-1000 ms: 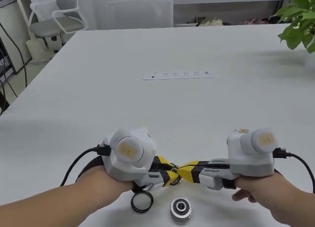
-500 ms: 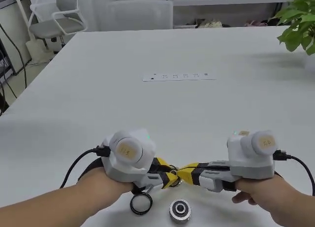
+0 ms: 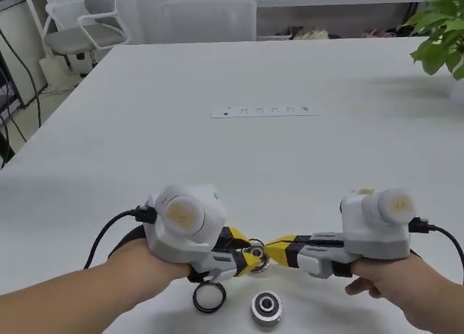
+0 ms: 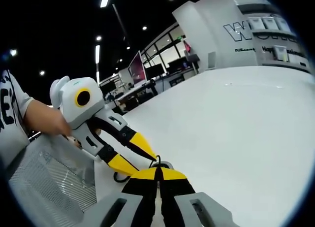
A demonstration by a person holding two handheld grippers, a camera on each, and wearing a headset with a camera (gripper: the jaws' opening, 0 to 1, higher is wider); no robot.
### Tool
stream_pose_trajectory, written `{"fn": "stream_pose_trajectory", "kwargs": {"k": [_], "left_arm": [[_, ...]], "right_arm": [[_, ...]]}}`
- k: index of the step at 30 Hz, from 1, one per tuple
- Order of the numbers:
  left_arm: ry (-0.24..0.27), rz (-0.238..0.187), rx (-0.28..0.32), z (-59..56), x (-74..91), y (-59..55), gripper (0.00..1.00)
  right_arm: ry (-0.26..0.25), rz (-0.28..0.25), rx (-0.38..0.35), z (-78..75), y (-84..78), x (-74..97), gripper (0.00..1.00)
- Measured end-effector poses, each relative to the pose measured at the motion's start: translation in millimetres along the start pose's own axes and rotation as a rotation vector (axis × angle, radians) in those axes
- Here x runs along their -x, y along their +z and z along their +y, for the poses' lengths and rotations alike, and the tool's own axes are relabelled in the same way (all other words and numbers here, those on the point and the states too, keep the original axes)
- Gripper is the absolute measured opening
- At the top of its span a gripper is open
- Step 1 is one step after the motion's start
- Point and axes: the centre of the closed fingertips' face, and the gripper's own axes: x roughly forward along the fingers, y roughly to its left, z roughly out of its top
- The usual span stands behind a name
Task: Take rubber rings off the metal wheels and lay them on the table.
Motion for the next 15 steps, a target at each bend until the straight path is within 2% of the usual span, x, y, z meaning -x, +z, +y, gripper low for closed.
{"fn": "stream_pose_trajectory", "kwargs": {"k": [15], "left_arm": [[0.008,-0.061,0.010,-1.2,33.9,11.6,0.24]], "right_arm": [[0.029,-0.018,-0.009,6.0,5.7,-0.1,0.00]]}}
